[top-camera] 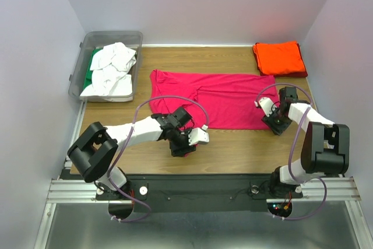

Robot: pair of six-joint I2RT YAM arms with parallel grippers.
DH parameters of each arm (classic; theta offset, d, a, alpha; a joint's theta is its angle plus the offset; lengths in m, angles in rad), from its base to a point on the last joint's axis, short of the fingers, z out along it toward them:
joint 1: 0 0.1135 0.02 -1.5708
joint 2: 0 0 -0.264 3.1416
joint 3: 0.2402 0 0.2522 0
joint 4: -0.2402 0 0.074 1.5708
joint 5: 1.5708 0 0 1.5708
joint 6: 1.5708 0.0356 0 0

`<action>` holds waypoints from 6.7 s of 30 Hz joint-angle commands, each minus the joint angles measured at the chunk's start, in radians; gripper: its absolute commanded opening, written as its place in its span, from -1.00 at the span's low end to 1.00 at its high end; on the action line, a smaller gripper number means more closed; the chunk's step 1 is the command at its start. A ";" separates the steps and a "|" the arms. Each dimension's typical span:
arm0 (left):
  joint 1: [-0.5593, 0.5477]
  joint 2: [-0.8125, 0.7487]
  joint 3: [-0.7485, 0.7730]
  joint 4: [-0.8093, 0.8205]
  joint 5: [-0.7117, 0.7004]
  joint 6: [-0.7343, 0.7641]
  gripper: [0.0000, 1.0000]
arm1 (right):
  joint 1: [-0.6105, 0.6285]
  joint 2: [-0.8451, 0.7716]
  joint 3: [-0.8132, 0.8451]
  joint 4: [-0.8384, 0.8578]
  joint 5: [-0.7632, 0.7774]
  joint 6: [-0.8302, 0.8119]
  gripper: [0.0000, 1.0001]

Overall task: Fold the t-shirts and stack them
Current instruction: Fold the tshirt

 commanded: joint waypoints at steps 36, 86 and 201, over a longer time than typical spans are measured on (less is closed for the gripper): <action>-0.018 -0.156 0.146 -0.289 0.017 0.108 -1.00 | 0.001 -0.121 0.034 -0.047 0.028 -0.050 -0.99; 0.098 -0.097 -0.052 -0.106 -0.114 0.280 0.05 | 0.001 -0.057 0.052 -0.082 0.003 -0.050 -0.99; 0.439 -0.259 0.155 -0.395 0.066 0.301 -1.00 | -0.007 -0.296 0.040 -0.293 -0.037 -0.201 -0.99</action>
